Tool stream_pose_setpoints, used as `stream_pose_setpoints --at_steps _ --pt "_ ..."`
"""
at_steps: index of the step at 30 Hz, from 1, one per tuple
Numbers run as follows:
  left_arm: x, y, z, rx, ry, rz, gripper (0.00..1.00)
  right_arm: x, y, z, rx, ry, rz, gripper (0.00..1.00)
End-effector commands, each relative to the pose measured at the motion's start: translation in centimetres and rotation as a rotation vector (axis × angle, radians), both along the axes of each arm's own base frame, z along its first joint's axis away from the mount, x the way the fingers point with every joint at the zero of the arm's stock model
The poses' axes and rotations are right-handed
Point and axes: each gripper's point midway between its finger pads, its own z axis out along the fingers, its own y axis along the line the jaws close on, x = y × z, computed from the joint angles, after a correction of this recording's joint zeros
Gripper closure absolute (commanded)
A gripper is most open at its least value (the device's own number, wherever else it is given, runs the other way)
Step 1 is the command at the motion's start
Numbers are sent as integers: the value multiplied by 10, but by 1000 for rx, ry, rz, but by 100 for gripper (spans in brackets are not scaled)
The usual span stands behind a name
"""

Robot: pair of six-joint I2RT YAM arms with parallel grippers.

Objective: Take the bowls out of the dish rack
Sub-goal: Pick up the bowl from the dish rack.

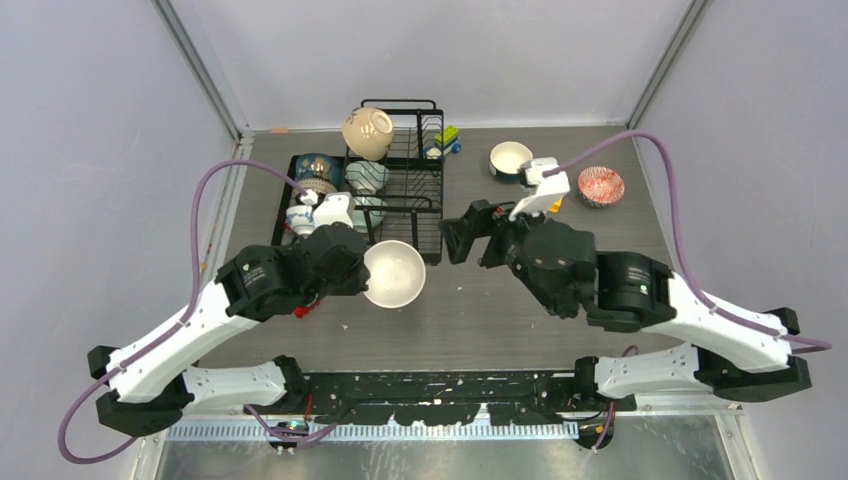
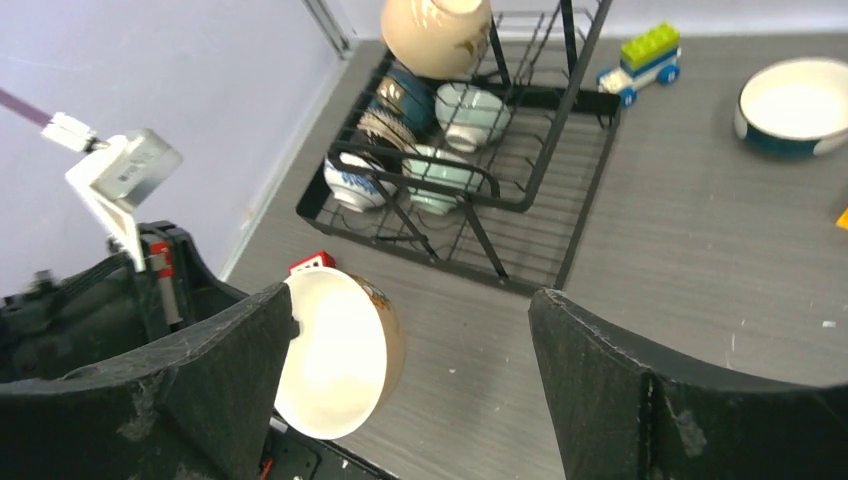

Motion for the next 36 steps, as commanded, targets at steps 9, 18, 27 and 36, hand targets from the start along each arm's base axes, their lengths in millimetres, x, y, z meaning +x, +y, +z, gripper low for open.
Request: stream_pose_setpoints --at_steps 9,18,27,36 --pt "-11 -5 1 -233 186 309 100 -17 43 -74 -116 351 98 31" --pt "-14 4 -10 -140 230 367 100 -20 58 -101 -297 397 147 44" --pt "-15 3 -11 -149 233 355 100 -13 78 -124 -320 436 184 48" --pt "-19 8 -13 -159 233 351 100 -5 90 -146 -336 475 190 54"
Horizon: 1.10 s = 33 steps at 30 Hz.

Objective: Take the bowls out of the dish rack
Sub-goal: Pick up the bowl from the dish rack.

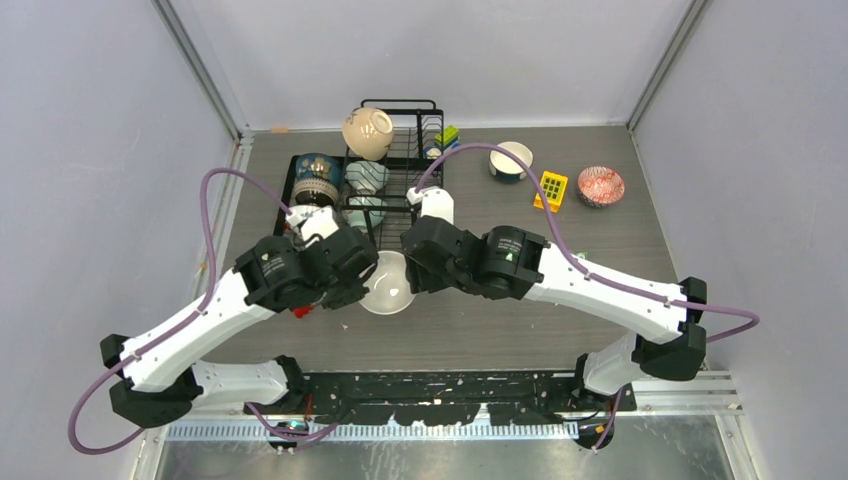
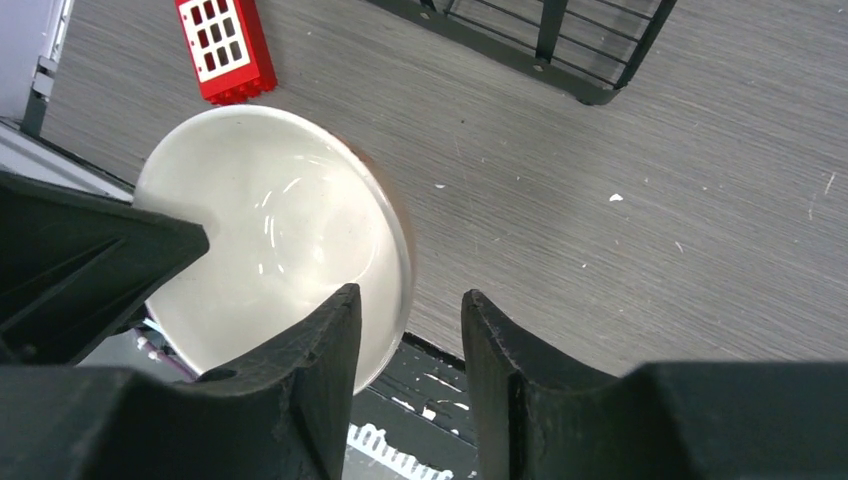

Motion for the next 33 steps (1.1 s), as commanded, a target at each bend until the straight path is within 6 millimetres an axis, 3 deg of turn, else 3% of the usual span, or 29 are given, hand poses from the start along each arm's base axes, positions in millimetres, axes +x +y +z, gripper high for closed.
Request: stream_pose_setpoints --at_steps 1,13,23,29,33 --pt "5 -1 18 -97 -65 38 100 5 10 -3 31 11 8 56" --pt "6 1 17 -105 -80 38 100 4 20 -17 13 39 29 70" --pt "7 -6 15 -122 -82 14 100 4 21 -20 -3 41 31 99" --pt "8 -17 22 -173 -123 -52 53 6 20 -11 11 30 28 99" --pt "7 -26 35 -286 -196 -118 12 5 17 -2 22 20 31 99"
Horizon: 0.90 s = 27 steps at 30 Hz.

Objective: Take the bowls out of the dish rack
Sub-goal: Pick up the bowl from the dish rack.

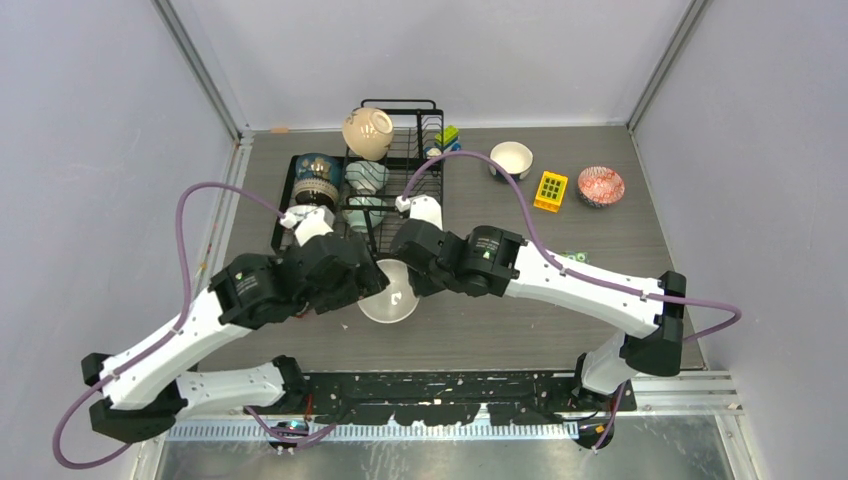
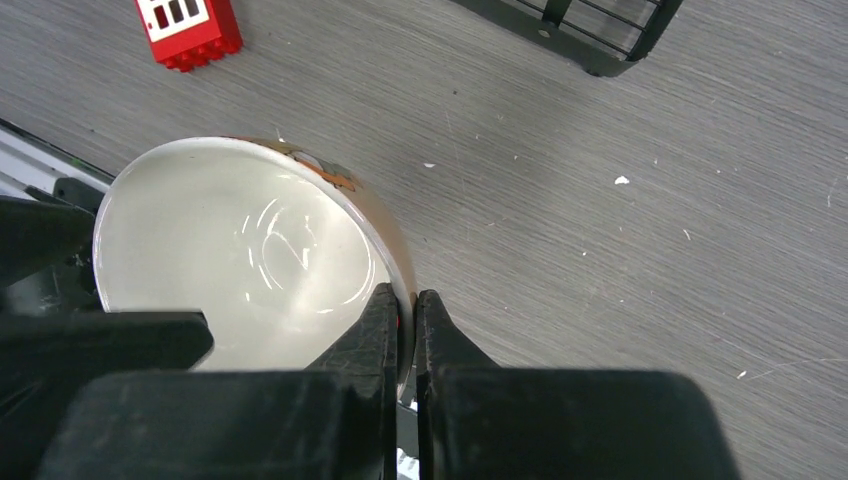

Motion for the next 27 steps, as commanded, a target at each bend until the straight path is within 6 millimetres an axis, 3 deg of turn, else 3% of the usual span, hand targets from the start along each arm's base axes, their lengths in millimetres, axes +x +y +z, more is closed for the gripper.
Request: stream_pose_setpoints --at_steps 1,6,11,14,18,22,27 --pt "5 -16 27 -162 -133 -77 2 2 5 36 95 -51 8 99" --pt "4 -5 53 -251 -281 -120 0 7 -32 70 46 -142 -14 99" --pt "4 17 72 -262 -426 -137 0 30 -109 132 -76 -353 -150 99" --pt "5 24 66 -242 -454 -135 0 50 -158 150 -123 -387 -252 99" --pt "5 14 48 -196 -464 -208 0 88 -213 132 -113 -318 -434 99" --pt "4 0 39 -163 -466 -297 0 127 -258 105 35 -261 -688 99" --pt "2 -4 27 -113 -464 -361 0 155 -348 60 167 -245 -1121 99"
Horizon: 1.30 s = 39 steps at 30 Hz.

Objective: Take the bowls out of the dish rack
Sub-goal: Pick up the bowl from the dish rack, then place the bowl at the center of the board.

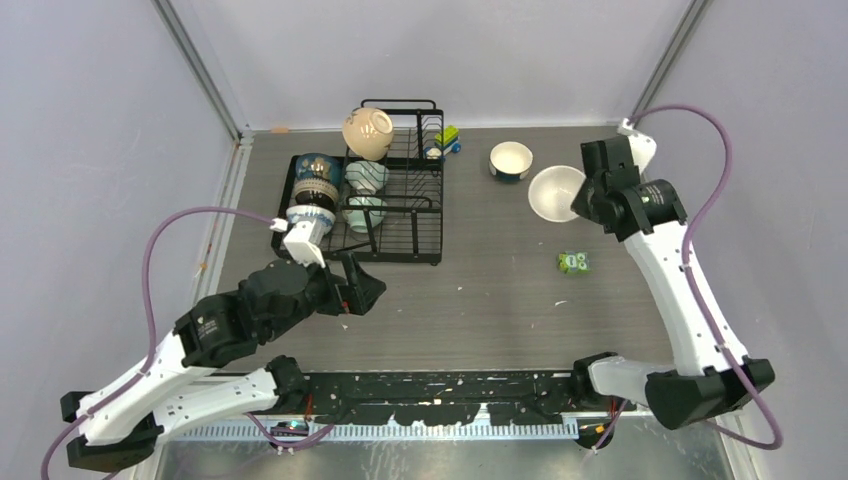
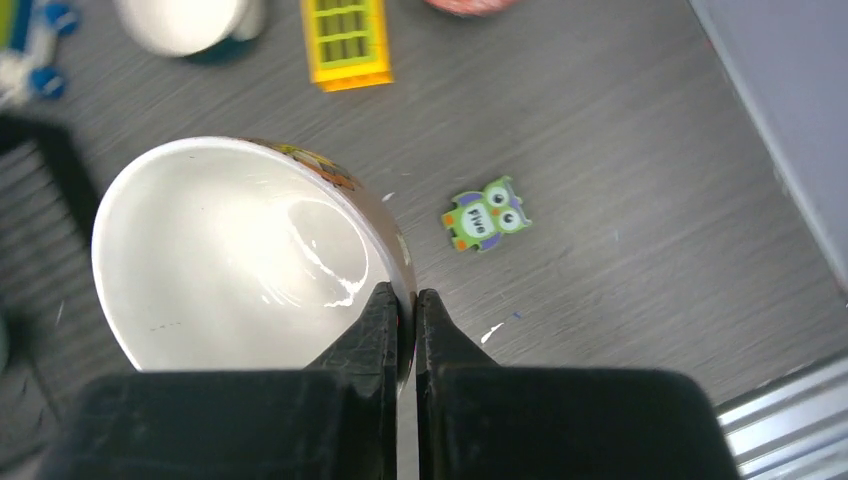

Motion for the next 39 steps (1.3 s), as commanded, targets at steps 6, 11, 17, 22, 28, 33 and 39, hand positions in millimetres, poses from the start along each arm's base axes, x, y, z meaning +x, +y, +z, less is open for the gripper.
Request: stream_pose_setpoints --at_steps 6,11,17,22,28,33,39 --pt "0 -10 -13 -35 -59 -59 0 31 -114 -69 201 -196 -587 99" --pt "-2 -5 -35 -66 -34 -29 0 37 -147 -108 265 -228 -723 99" --pt "-4 1 -51 -68 -2 0 0 47 -171 -144 280 -150 -789 99" --pt "-5 4 -59 -75 16 22 0 42 -190 -173 339 -155 -843 99" --pt "-5 5 -71 -42 40 28 0 51 -189 -187 368 -134 -827 99" --pt "-6 4 -78 -27 61 30 0 52 -191 -202 365 -87 -839 99" --pt "-7 3 -83 -42 82 38 0 52 -195 -213 361 -72 -848 99"
